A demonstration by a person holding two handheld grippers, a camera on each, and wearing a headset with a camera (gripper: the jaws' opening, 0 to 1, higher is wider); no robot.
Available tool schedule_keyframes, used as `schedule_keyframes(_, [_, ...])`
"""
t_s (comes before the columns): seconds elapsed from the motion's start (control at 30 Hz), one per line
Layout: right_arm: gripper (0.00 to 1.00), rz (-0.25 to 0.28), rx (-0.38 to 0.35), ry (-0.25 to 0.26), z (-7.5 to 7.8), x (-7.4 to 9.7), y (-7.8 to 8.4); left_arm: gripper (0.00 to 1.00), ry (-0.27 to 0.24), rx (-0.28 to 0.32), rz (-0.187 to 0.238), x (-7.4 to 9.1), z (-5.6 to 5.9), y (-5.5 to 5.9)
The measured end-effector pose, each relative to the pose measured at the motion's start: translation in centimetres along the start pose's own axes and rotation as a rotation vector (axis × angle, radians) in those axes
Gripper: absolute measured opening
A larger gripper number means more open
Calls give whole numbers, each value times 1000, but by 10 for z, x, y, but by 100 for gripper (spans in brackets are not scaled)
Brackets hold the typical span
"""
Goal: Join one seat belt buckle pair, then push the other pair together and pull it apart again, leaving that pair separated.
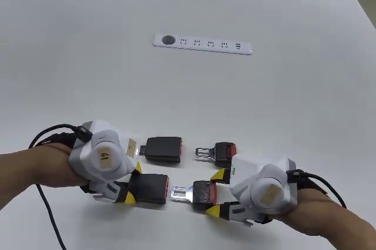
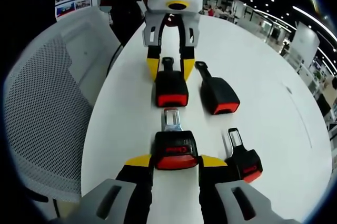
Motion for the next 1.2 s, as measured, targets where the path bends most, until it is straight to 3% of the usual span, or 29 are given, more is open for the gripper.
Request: schedule_keyframes(1.2, [30, 31, -15, -15, 1, -13, -19, 32, 14, -10, 4, -1, 0, 0])
Point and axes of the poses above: the centre of the closed fingertips' face, and the gripper's own axes: x roughly backward along the fingers, z roughly to its right, y roughly out of its underside, the point moved 4 cm from there along x, roughly backward along the fingers, and after that the axes turned 3 degrees about -x, right-handed, at the moved point
